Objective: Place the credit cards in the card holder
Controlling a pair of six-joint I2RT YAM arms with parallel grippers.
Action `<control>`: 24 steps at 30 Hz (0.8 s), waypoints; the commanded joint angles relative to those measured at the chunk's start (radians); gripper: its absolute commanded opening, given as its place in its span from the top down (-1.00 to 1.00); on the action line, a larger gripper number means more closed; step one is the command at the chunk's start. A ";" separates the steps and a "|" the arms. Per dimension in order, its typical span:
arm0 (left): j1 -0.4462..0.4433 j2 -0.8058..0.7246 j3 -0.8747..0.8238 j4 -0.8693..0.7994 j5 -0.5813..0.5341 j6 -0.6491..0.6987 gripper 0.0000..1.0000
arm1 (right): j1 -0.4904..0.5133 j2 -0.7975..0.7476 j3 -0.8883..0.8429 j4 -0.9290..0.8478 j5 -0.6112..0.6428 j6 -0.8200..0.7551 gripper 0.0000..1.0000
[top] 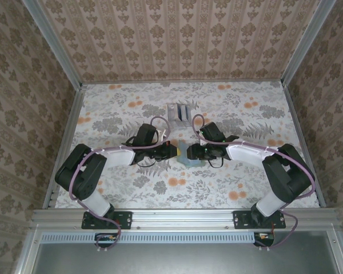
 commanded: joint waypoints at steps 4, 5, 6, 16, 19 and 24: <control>-0.002 -0.006 -0.012 0.032 0.003 -0.020 1.00 | -0.004 -0.099 -0.004 -0.148 0.253 0.021 -0.19; -0.003 -0.008 -0.012 0.030 -0.001 -0.022 1.00 | -0.006 -0.117 -0.010 -0.145 0.250 0.026 -0.20; -0.004 -0.010 -0.016 0.034 -0.008 -0.024 1.00 | -0.006 -0.138 -0.016 -0.131 0.237 0.023 -0.21; -0.005 0.006 -0.042 0.075 -0.018 -0.041 1.00 | -0.006 -0.106 -0.013 -0.097 0.136 0.006 -0.12; -0.005 0.006 -0.050 0.072 -0.025 -0.035 1.00 | -0.008 -0.102 -0.021 -0.071 0.084 0.030 -0.10; -0.005 0.021 -0.050 0.084 -0.015 -0.035 1.00 | -0.015 -0.118 -0.028 -0.071 0.060 0.049 -0.11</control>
